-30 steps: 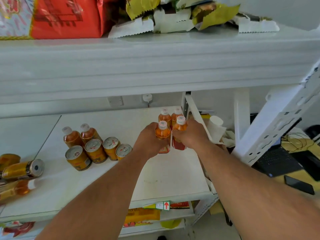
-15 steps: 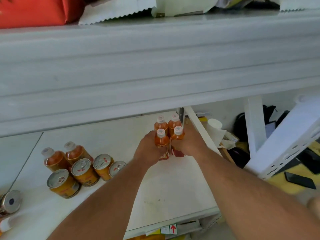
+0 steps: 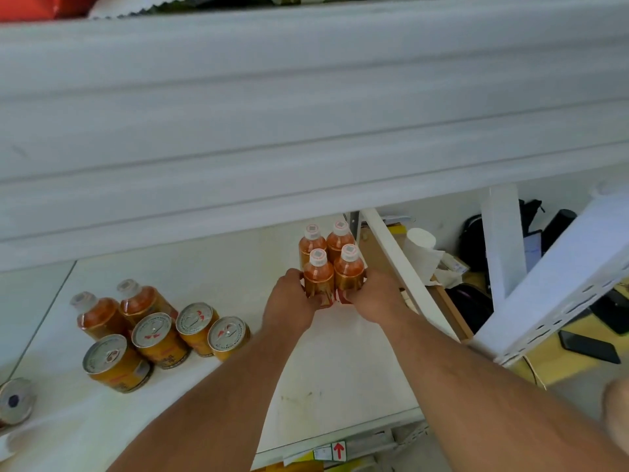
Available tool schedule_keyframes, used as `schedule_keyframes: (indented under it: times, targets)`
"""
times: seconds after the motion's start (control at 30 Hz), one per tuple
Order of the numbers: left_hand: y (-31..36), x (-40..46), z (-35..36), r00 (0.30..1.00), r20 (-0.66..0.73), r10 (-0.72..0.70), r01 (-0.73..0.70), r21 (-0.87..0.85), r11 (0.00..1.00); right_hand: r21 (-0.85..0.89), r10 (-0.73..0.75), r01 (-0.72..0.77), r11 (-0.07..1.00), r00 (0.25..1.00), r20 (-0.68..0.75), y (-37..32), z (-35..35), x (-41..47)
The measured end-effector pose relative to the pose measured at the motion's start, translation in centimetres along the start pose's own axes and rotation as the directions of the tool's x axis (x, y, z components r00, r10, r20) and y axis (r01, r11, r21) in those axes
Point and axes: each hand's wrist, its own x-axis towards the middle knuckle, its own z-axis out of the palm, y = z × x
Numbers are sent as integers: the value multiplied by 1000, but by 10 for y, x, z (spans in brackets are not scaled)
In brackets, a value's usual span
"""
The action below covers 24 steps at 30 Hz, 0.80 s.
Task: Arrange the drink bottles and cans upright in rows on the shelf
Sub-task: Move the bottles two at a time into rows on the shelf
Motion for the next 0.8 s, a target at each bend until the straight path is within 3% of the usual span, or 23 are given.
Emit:
schedule_keyframes:
  times: [0.2, 0.53, 0.67, 0.8]
  targets:
    - [4, 6, 6, 998, -15, -65, 65, 9, 998, -13, 17, -18, 1000, 1000, -18, -4, -2, 5]
    - [2, 3, 7, 997, -9, -81, 81, -19, 997, 20, 75, -78, 997, 992, 98, -2, -11, -14]
    - [6, -15, -3, 997, -30, -66, 68, 71, 995, -59, 96, -89, 994, 986, 140, 0, -20, -34]
    - [9, -42, -19, 1000, 9, 12, -14, 236, 972, -169, -3, 40, 985, 978, 210, -9, -31, -60]
